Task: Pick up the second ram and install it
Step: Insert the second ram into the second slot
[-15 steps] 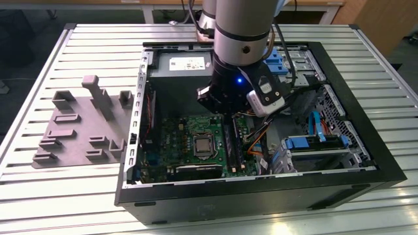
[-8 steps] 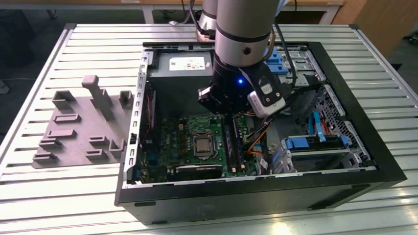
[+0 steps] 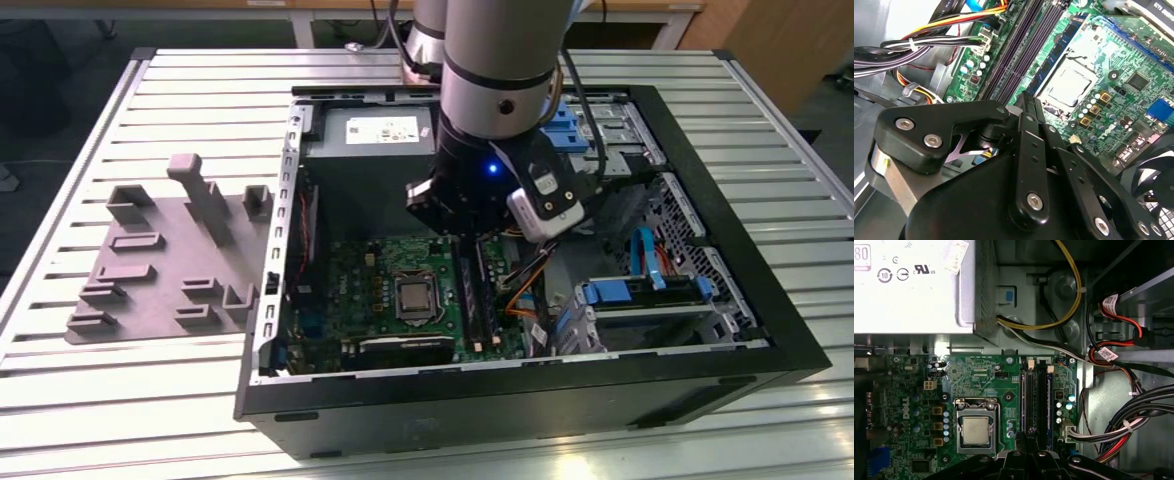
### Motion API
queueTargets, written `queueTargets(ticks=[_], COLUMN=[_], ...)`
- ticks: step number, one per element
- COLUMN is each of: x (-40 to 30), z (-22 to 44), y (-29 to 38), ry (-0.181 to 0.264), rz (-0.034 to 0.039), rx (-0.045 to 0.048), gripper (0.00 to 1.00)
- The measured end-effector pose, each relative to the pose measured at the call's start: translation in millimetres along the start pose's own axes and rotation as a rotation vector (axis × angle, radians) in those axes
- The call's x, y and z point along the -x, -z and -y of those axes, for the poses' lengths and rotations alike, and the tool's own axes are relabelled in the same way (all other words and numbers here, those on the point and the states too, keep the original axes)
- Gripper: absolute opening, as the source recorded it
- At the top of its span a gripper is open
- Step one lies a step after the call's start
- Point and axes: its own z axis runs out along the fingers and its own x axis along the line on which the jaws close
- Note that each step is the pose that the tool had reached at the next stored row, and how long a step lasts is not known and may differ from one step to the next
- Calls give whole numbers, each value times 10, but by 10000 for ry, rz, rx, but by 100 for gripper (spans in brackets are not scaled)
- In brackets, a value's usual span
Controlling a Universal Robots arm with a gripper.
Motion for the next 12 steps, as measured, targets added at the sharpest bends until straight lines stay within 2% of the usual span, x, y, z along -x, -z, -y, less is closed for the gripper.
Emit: queueTargets(ticks=[12], x=[4], z=[6], y=[-50], ry=[0], rz=[-1], rx=[-1], gripper=[11])
